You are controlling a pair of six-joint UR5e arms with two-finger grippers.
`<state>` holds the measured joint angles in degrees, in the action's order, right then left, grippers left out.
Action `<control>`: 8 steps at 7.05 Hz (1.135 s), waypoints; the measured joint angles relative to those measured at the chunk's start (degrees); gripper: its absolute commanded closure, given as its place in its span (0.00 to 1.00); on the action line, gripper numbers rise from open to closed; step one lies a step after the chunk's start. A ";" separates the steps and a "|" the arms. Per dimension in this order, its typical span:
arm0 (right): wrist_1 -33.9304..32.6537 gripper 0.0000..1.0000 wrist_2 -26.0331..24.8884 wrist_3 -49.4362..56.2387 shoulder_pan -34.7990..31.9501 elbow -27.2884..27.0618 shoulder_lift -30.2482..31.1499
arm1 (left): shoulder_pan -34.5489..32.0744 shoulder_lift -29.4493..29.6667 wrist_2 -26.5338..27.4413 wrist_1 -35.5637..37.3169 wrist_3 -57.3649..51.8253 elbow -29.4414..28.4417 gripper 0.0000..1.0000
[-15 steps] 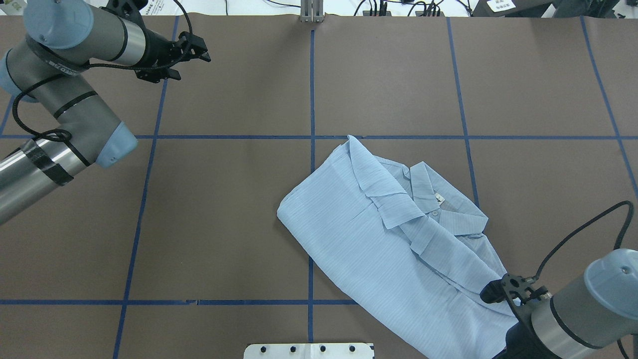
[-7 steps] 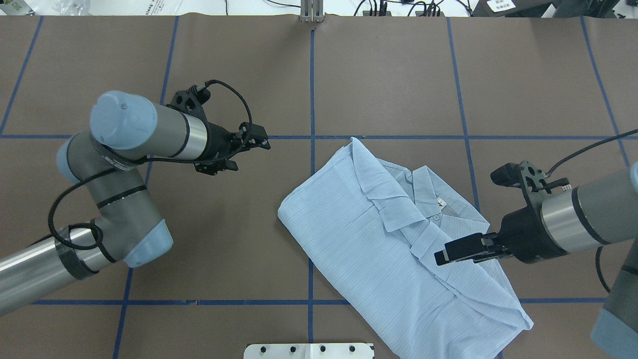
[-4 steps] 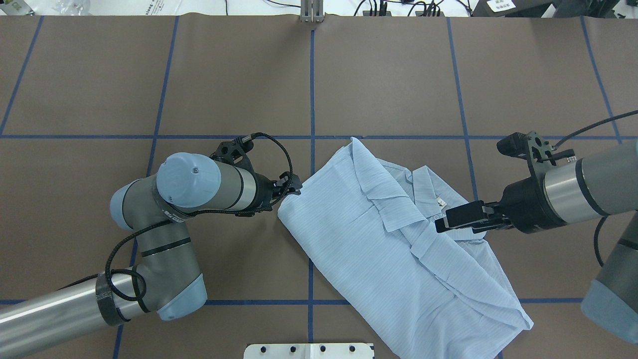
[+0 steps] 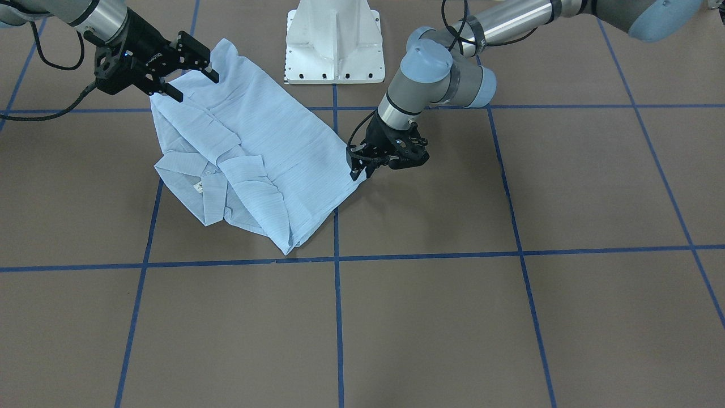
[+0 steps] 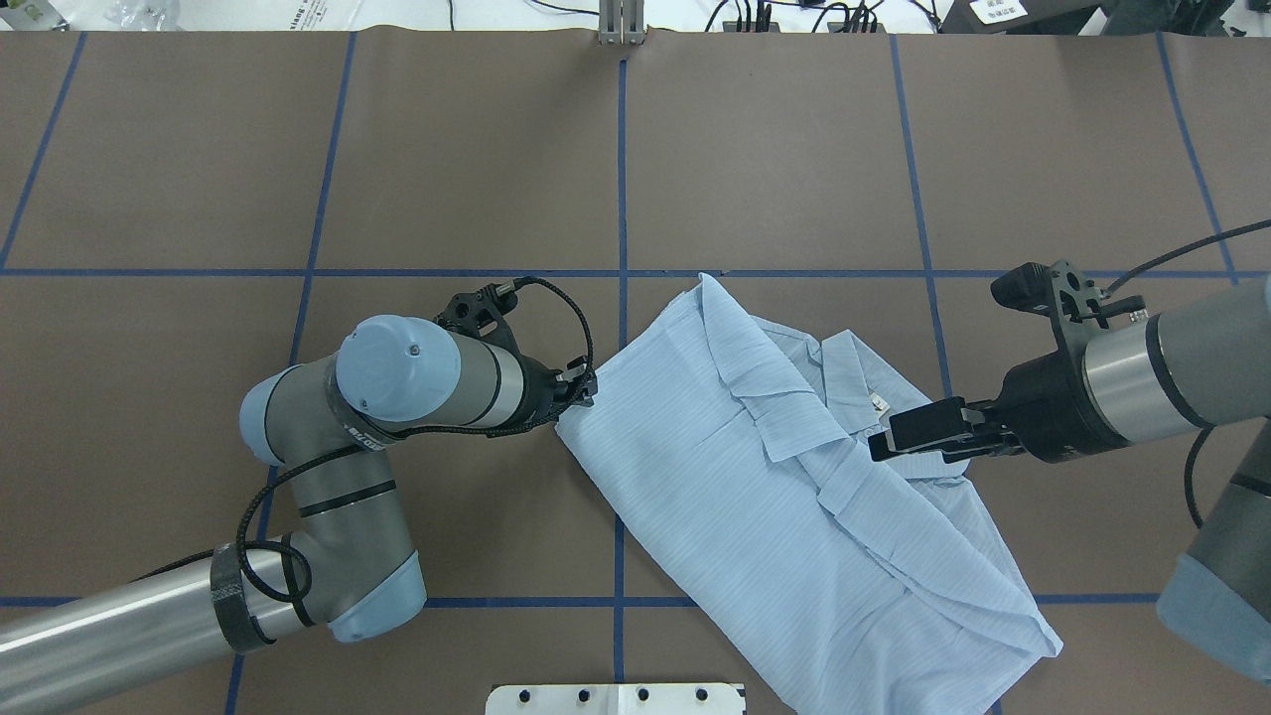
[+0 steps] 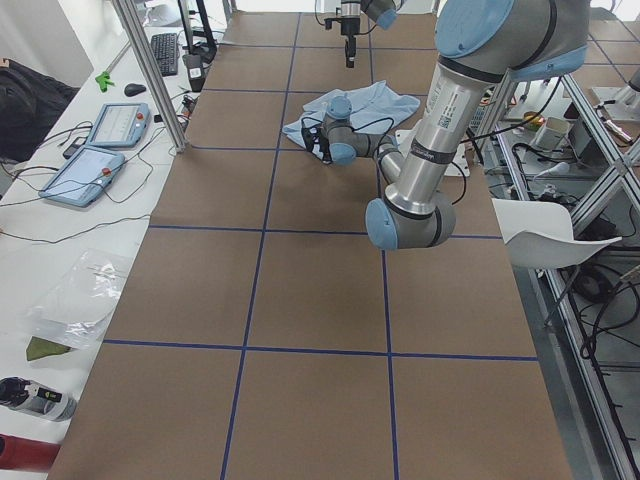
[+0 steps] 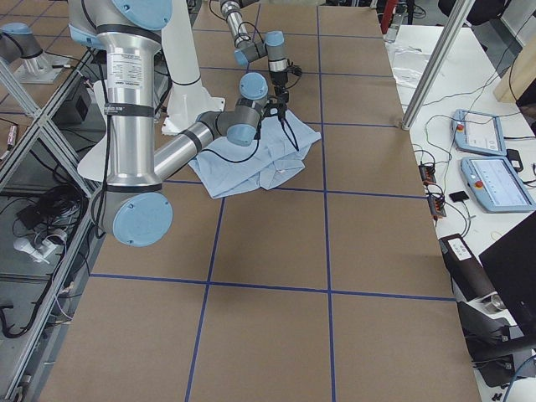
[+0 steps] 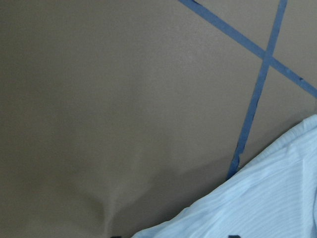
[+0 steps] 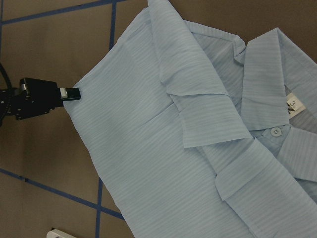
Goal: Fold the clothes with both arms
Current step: 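Reach the left gripper to the shirt's corner farthest from the right gripper, then pull the shirt corner away with the left gripper while the right gripper releases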
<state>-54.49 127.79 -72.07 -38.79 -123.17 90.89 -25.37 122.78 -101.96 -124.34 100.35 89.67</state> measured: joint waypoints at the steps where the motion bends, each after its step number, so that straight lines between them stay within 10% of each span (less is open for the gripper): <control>1: 0.00 0.00 0.00 0.00 -0.03 0.02 0.04 | -0.11 -0.18 -0.13 0.08 -0.05 0.38 1.00; 5: 0.00 0.00 -0.02 0.00 -0.47 0.25 0.11 | -4.65 -0.41 -0.39 0.24 -1.29 1.27 1.00; 8: 0.08 0.00 -0.12 -0.01 -1.48 0.93 -0.03 | -12.43 4.77 -0.11 -2.53 -7.83 -9.74 1.00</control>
<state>-54.41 127.67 -72.09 -40.27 -122.23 90.86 -37.80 127.54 -102.07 -126.88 92.52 79.93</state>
